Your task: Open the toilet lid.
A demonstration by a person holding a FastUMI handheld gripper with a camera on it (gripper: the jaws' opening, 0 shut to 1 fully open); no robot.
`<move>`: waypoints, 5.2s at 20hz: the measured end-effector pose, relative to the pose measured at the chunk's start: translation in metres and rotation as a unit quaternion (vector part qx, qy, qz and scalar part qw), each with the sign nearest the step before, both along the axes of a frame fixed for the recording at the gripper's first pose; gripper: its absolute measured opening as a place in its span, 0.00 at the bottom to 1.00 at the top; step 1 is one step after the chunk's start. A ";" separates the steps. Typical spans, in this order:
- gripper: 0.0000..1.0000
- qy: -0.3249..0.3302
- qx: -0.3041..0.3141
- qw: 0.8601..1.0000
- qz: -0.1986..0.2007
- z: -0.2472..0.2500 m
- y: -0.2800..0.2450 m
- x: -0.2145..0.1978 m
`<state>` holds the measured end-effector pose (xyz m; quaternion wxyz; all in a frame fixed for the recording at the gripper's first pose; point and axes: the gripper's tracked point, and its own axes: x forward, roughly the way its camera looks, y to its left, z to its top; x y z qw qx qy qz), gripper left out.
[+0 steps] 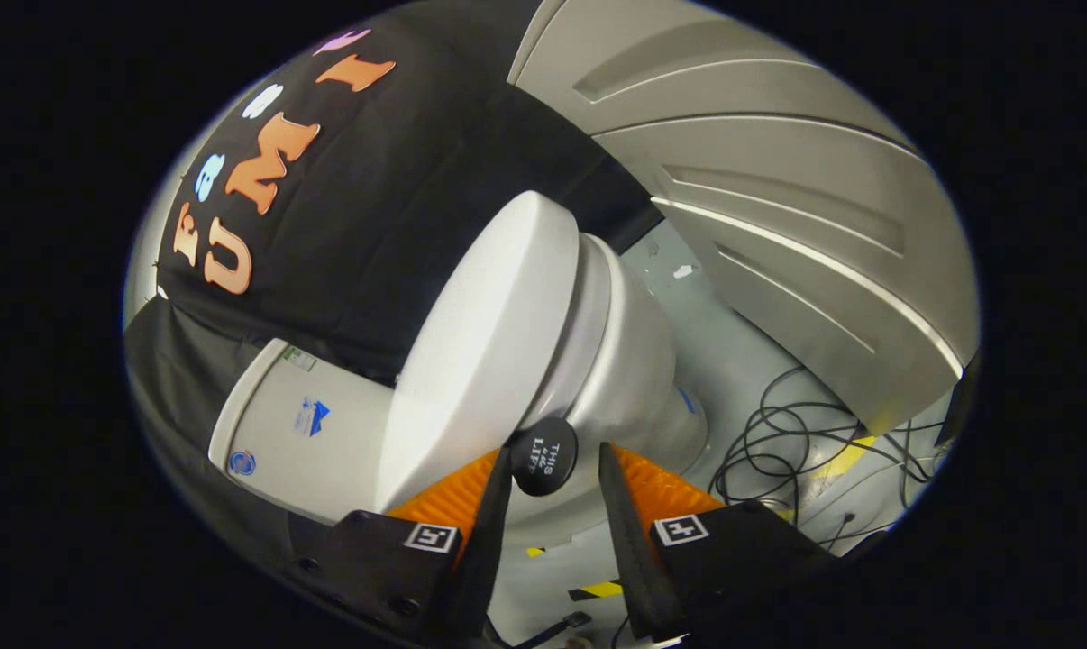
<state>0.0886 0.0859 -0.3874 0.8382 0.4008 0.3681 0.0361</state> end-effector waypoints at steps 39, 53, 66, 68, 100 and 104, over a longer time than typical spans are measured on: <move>0.08 -0.119 -0.370 0.920 -0.049 0.218 0.099 0.052; 0.08 -0.212 -0.527 0.822 0.034 0.293 0.247 0.045; 0.08 -0.286 -0.561 0.765 0.136 0.292 0.412 0.033; 0.08 -0.286 -0.568 0.759 0.140 0.289 0.421 0.031; 0.96 -0.363 -0.418 0.828 0.087 0.463 0.176 0.003; 0.96 -0.361 -0.437 0.822 0.042 0.464 0.084 -0.006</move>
